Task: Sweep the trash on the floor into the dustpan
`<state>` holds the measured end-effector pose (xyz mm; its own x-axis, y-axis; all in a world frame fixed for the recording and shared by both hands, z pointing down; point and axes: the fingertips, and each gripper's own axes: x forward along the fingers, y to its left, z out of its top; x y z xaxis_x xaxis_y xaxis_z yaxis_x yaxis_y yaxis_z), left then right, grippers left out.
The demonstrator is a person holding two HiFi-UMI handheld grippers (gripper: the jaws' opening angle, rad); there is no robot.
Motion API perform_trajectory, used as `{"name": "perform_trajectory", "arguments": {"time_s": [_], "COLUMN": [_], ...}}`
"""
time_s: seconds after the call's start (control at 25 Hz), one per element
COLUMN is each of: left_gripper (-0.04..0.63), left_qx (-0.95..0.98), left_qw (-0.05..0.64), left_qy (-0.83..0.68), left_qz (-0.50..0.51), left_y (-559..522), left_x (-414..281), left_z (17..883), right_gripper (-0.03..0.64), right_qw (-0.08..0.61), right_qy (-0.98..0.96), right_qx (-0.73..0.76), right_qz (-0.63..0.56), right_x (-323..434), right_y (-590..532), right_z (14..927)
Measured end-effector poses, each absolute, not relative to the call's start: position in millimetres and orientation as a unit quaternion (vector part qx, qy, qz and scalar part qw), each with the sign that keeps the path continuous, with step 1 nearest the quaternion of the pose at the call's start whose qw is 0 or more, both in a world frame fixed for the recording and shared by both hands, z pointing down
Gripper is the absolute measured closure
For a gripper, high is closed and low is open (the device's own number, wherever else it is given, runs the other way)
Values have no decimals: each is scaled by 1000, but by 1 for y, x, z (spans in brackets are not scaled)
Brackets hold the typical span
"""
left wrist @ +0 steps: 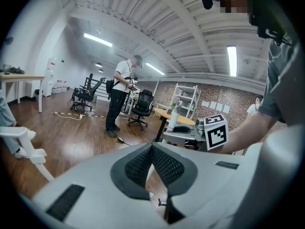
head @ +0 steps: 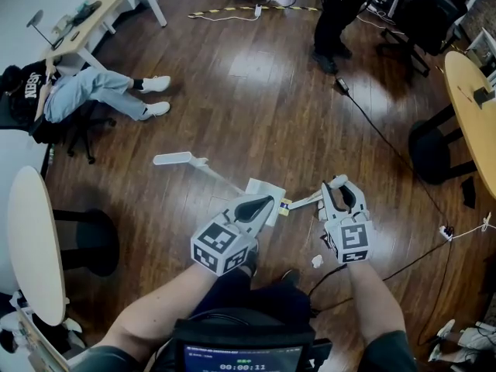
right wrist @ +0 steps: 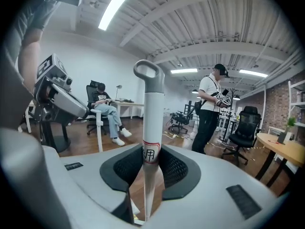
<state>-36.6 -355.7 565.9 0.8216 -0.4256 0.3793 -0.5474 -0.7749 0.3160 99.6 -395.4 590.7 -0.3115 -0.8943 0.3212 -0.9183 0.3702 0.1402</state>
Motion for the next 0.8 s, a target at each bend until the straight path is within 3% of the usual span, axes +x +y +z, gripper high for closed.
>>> {"name": "perform_trajectory", "arguments": {"time_s": [0.32, 0.8], "left_gripper": [584, 584], "left_qx": [928, 935], "left_qw": [216, 205], "left_qy": [-268, -256], "left_qz": [141, 133], "left_y": [-360, -346], "left_x": [-65, -55], "left_z": [564, 543], "right_gripper": [492, 492], "right_qw": [140, 121], "right_qy": [-805, -774], "right_qx": [573, 619], "right_qz": [60, 53], "right_x": [65, 94], "right_y": [-397, -352], "right_z": [579, 533]}}
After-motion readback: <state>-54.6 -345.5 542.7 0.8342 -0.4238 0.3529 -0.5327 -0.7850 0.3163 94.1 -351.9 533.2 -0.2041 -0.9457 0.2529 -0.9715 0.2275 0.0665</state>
